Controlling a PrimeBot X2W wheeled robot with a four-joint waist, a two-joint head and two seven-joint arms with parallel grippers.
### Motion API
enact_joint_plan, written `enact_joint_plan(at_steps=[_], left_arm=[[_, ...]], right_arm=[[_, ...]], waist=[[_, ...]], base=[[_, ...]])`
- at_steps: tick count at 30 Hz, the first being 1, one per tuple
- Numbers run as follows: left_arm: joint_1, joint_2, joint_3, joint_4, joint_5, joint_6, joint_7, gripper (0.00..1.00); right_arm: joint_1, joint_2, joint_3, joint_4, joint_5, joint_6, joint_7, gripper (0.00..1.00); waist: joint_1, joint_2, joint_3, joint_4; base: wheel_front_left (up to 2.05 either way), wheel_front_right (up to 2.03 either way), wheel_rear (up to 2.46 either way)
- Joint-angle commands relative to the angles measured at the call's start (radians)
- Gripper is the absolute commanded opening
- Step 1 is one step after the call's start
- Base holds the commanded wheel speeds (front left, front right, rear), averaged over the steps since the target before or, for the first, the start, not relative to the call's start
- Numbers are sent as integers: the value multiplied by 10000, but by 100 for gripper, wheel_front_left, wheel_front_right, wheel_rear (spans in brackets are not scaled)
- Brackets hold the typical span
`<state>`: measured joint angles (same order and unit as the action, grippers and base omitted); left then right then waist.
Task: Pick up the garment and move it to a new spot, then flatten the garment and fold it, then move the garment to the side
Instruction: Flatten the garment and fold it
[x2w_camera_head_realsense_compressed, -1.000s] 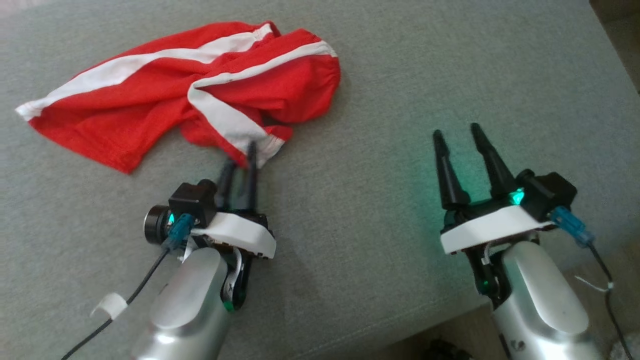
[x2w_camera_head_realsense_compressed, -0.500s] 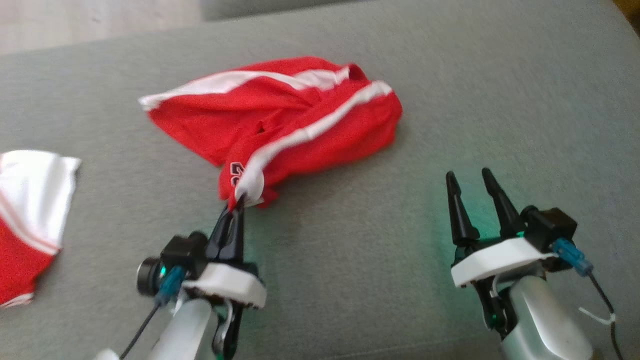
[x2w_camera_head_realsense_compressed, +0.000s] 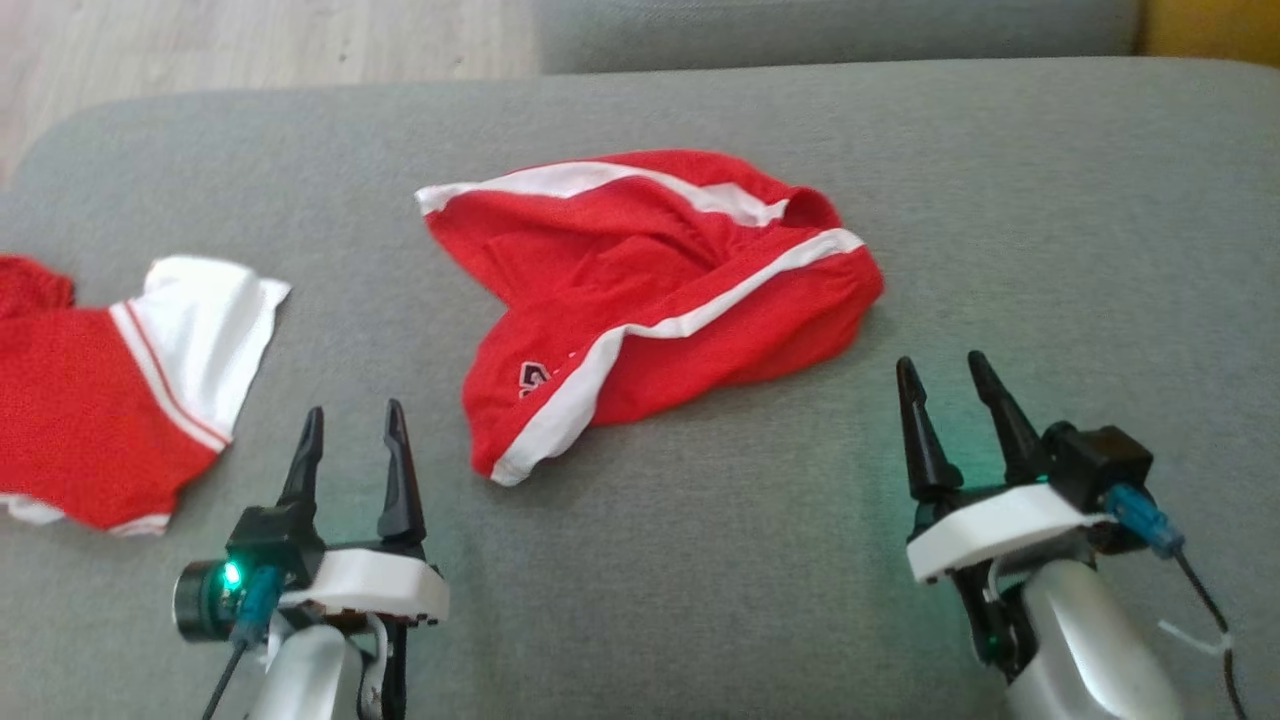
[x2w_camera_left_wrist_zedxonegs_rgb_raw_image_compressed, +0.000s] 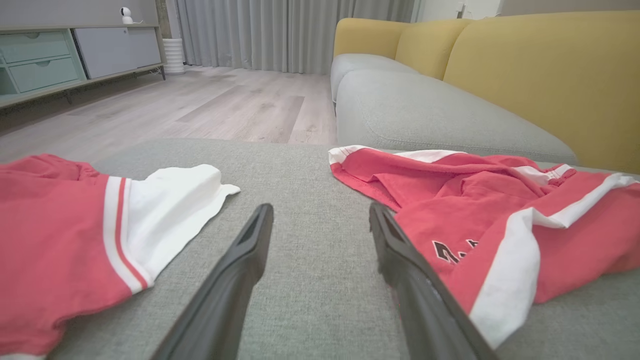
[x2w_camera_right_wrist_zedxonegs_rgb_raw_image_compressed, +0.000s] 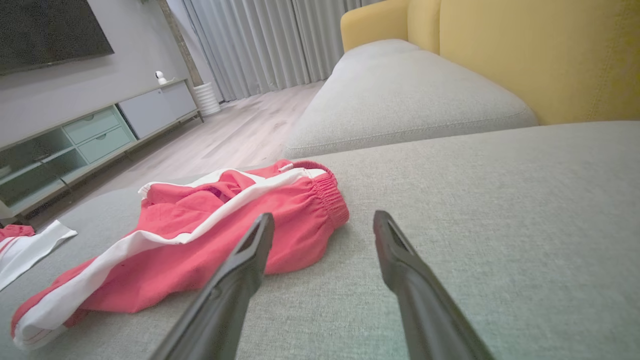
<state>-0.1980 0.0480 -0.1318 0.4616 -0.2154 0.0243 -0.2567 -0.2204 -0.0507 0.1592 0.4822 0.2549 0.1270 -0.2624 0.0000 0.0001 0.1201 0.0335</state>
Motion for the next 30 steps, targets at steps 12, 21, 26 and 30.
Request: enact_joint_plan(at_steps=[12,21,26,30], left_arm=[[-167,24,-890,-661,-735,33,-51,100],[-371,23,-1351,-836,-1000,189,-51,100],[-424,23,-1332,-897,-1022,171,-51,100],[-405,23,-1283,-893,-994,145,-51,100]], right_arm=[[-2709,-438,-541,1617,-870,37,6,100],[-3351,-519,-501,3195,-986,37,6,100],[-3428,-482,-259,3492,-952,37,6,26],[-3274,-423,-197,3568,-780,37,6,0]], waist=[[0,-1,1036,1308],[0,-1,1425,1605],[0,-1,1471,1527],[0,-1,1412,1393]], base=[[0,0,0],[0,0,0],[0,0,0],[0,0,0]])
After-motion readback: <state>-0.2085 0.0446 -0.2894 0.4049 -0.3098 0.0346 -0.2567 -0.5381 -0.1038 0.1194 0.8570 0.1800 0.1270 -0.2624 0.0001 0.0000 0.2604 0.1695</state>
